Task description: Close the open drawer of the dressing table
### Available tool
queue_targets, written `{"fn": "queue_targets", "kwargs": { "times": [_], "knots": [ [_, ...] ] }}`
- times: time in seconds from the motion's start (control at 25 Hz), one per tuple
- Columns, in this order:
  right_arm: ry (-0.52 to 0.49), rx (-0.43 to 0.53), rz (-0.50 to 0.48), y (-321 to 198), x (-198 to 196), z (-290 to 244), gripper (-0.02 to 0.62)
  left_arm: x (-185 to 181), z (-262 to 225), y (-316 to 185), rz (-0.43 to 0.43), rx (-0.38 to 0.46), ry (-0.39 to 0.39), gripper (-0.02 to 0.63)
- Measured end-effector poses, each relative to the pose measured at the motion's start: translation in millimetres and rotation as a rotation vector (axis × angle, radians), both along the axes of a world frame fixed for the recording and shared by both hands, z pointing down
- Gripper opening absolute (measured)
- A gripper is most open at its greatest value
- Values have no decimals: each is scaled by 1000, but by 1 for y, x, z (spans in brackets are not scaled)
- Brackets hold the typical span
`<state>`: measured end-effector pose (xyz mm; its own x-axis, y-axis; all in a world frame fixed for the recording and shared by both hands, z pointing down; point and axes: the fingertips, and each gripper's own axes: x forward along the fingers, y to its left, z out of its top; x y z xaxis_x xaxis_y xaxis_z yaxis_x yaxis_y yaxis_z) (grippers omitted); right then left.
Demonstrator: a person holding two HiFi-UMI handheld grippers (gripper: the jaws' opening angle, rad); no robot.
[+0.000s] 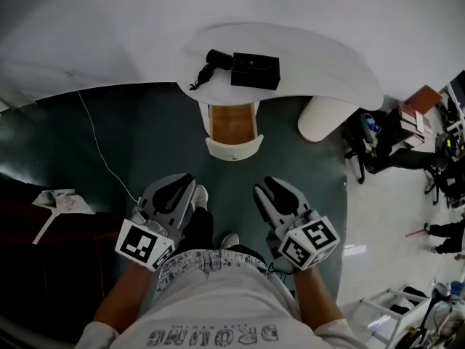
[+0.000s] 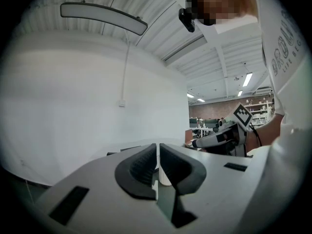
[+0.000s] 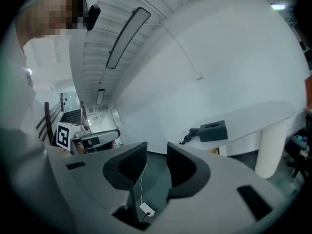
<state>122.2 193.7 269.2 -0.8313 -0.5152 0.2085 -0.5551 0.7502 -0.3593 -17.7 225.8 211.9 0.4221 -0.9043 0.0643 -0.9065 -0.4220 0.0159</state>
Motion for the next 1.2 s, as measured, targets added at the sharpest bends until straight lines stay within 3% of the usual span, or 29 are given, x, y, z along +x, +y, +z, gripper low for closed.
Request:
{"fn": "queue_targets", "kwargs": {
  "times": [0.64, 1.2],
  "knots": [
    [41, -44, 13, -97, -71, 25, 137, -66, 31, -109, 39, -49, 36, 38],
    [96, -103, 109, -180, -134, 45, 137, -136, 53, -201, 135, -105, 60, 38]
  ]
}}
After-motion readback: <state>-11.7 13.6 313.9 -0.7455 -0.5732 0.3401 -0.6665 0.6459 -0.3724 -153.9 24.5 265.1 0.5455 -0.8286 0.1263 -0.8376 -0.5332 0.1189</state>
